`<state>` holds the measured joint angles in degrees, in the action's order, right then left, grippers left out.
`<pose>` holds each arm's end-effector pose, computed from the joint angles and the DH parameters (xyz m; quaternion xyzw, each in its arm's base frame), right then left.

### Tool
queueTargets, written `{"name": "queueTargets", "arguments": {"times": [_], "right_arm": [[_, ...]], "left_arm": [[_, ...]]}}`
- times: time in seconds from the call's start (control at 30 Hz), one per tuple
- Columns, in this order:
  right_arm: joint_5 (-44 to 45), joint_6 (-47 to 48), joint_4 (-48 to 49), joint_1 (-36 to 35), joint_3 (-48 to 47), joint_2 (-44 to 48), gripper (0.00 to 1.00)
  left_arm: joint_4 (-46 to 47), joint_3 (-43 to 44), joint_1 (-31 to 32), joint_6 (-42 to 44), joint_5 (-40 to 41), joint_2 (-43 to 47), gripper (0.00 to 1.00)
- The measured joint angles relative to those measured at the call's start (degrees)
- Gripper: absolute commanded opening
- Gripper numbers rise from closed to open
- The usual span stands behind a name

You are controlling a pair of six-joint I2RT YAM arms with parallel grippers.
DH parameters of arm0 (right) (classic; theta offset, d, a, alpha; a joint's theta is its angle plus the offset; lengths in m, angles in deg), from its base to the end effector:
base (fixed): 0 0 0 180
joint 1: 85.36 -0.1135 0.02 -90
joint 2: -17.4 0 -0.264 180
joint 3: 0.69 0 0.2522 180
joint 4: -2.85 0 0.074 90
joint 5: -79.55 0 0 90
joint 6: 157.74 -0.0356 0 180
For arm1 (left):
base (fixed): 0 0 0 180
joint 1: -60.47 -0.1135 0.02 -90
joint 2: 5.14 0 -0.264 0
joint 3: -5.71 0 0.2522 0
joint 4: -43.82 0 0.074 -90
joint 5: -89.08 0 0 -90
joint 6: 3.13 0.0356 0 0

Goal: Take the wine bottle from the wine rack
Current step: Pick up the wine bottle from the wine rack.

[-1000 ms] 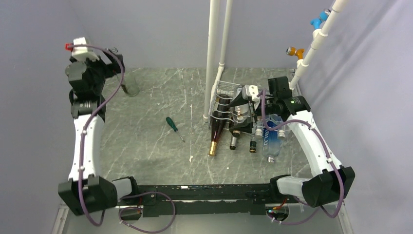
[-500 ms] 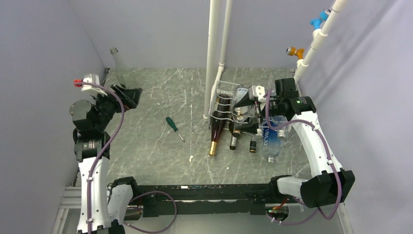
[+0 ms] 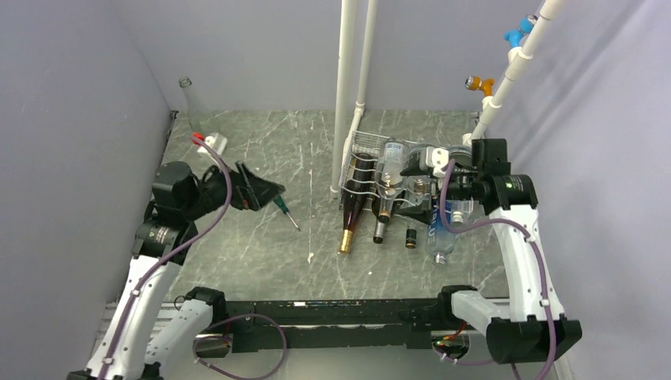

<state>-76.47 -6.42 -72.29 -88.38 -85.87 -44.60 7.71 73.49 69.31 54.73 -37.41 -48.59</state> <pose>0.1804 0.0421 0.3762 -0.5724 0.5765 0.3167 0.4896 0.1535 -0.0453 0.3780 0.0446 0.7616 -0.4373 0.4762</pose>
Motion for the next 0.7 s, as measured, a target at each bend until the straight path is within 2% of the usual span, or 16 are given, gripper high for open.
{"name": "queueTargets", "arguments": {"times": [0.37, 0.53, 0.7], "right_arm": [[-4.04, -8.11, 5.66, 15.91, 9.18, 10.4, 1.0], [-8.28, -12.57, 9.51, 23.17, 11.15, 11.02, 1.0], [-12.7, -16.22, 13.77, 27.87, 13.09, 10.1, 1.0]], "left_arm": [[3.26, -1.68, 28.98, -0.22, 14.14, -0.33, 1.0], [7.08, -1.68, 41.03, -0.26, 22.25, -5.99, 1.0], [12.37, -1.64, 48.33, -0.9, 29.83, -13.09, 1.0]]}}
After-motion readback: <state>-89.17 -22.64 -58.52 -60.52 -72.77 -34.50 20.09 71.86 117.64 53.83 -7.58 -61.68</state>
